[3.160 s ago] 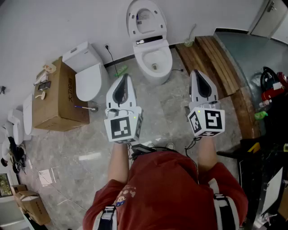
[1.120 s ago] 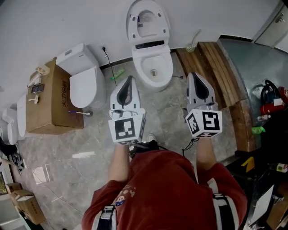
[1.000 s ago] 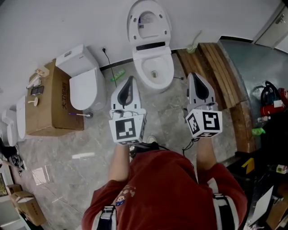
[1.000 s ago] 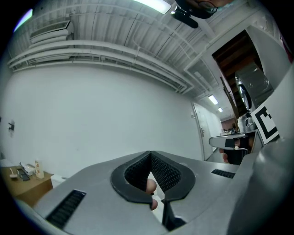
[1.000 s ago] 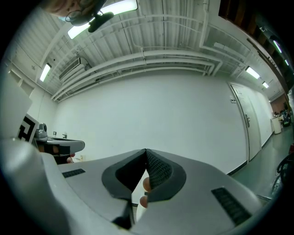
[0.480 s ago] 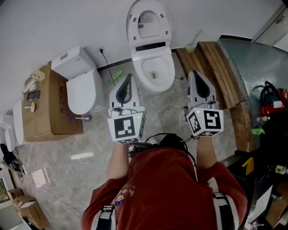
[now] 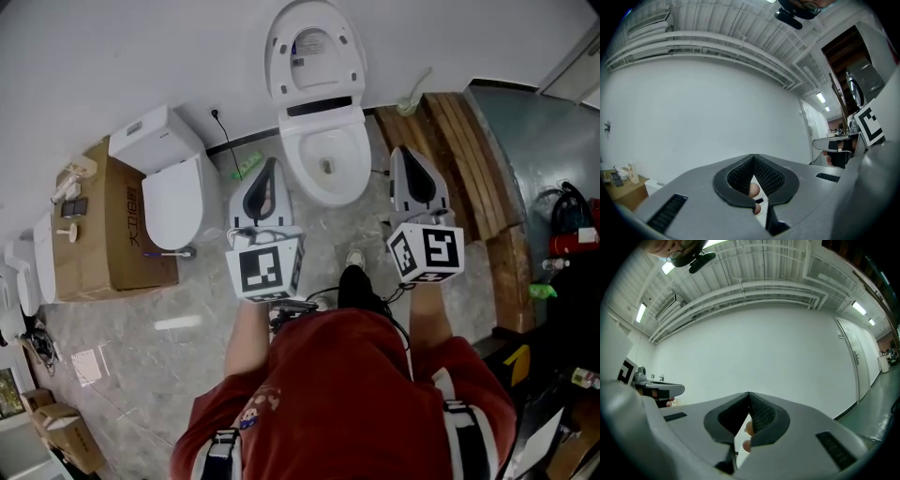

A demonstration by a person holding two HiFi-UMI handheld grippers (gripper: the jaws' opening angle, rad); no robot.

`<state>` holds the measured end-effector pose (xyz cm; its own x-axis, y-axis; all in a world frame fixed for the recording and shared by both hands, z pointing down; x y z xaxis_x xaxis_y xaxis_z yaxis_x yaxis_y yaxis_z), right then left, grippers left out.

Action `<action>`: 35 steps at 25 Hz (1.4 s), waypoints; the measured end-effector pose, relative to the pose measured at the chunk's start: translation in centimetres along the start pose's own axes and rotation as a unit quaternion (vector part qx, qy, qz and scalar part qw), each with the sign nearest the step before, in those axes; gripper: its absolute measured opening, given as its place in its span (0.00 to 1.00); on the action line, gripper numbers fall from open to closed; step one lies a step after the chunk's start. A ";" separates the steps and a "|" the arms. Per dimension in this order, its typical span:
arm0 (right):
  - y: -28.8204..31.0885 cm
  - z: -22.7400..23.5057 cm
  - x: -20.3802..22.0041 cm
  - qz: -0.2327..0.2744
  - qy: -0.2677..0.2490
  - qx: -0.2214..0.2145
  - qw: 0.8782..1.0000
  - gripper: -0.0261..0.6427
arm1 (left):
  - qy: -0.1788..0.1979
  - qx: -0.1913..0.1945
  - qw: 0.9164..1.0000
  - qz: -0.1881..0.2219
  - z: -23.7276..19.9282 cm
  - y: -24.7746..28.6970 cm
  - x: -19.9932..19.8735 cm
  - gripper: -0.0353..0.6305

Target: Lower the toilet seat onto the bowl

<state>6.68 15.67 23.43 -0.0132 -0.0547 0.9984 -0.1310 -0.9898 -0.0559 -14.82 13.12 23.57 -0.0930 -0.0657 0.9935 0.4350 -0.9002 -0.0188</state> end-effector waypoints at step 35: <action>19.9 14.2 2.5 -0.010 0.019 -0.092 0.996 0.06 | 0.007 -0.083 0.996 -0.027 2.7 21.0 0.3 0.07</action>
<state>18.16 -6.00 24.93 -0.0462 -0.0265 0.9986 -0.3111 -0.9496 -0.0396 -3.30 -4.68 23.79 -0.1251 -0.0205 0.9919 0.2744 -0.9615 0.0148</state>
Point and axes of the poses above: the fingertips, and each gripper's own axes: y forward along the fingers, z to its right, x out of its underside, the point moved 4 cm from there along -y, backward along the fingers, and after that the axes turned 3 degrees about -z, right-handed, at the moved point
